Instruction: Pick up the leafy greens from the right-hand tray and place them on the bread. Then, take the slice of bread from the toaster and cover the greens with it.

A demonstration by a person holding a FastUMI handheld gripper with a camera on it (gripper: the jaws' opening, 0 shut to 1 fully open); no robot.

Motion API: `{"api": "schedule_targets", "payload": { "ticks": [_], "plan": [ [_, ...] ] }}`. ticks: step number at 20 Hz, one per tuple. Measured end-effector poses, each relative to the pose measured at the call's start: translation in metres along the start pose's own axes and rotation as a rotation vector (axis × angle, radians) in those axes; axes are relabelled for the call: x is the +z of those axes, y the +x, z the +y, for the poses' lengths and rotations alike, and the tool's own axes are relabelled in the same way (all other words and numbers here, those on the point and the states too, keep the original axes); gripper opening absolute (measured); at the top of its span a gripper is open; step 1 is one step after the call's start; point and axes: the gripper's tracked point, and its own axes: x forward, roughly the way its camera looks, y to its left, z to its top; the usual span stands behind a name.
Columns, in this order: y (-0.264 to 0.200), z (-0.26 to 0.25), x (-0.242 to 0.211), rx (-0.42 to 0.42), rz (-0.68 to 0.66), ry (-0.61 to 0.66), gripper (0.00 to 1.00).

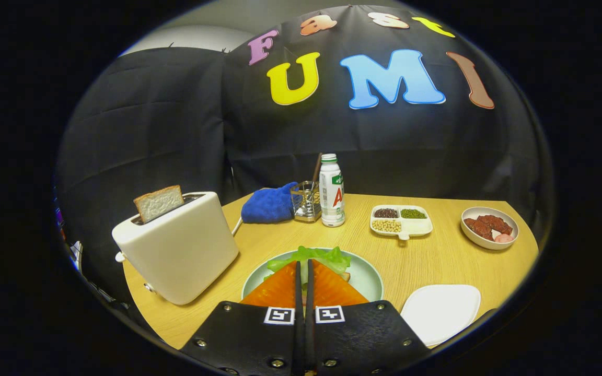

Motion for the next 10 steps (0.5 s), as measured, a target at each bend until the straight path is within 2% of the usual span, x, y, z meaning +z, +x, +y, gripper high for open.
{"api": "schedule_targets", "payload": {
  "ticks": [5, 7, 9, 10],
  "plan": [
    [0.005, -0.014, -0.028, -0.063, 0.048, -0.027, 0.01],
    [0.004, -0.013, -0.035, -0.060, 0.065, -0.015, 0.03],
    [0.000, -0.019, -0.043, -0.079, 0.081, -0.009, 0.05],
    [-0.003, -0.021, -0.044, -0.086, 0.091, -0.010, 0.12]
  ]
}}
